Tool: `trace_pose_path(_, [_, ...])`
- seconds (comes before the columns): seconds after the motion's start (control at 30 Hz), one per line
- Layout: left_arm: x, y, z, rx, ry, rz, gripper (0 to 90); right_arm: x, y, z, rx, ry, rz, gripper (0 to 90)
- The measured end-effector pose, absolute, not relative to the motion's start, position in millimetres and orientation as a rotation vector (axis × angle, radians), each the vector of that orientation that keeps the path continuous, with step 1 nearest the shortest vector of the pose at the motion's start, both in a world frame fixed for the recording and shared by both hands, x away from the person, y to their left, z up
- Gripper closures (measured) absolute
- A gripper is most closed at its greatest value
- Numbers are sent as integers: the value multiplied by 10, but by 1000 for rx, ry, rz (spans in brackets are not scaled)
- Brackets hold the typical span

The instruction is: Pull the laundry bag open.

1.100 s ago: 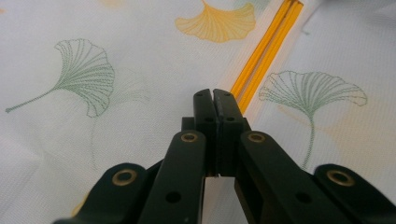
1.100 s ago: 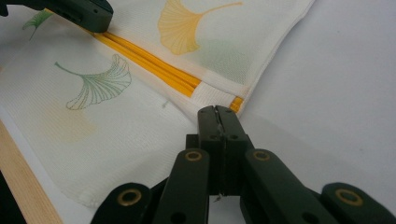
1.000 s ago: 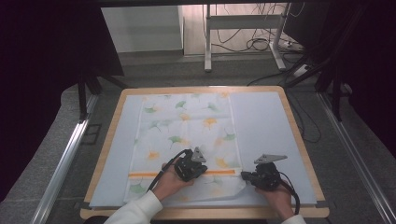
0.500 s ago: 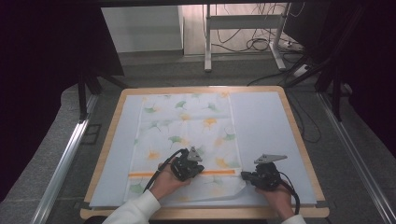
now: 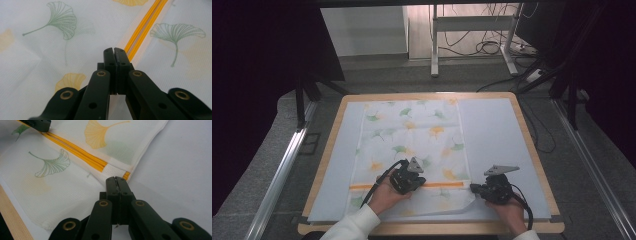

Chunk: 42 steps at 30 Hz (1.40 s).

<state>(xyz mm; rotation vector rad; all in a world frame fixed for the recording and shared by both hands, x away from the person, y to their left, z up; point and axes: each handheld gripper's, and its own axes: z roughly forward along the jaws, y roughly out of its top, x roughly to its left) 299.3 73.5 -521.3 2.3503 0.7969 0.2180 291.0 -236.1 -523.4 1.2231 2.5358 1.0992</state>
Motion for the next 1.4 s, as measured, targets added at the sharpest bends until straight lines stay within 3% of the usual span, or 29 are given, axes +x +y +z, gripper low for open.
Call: trace_pose_path(1.4, [2922,1214,-5215,2362,909,264,900,2912,-2366,-5232,1221,2542,1099,897])
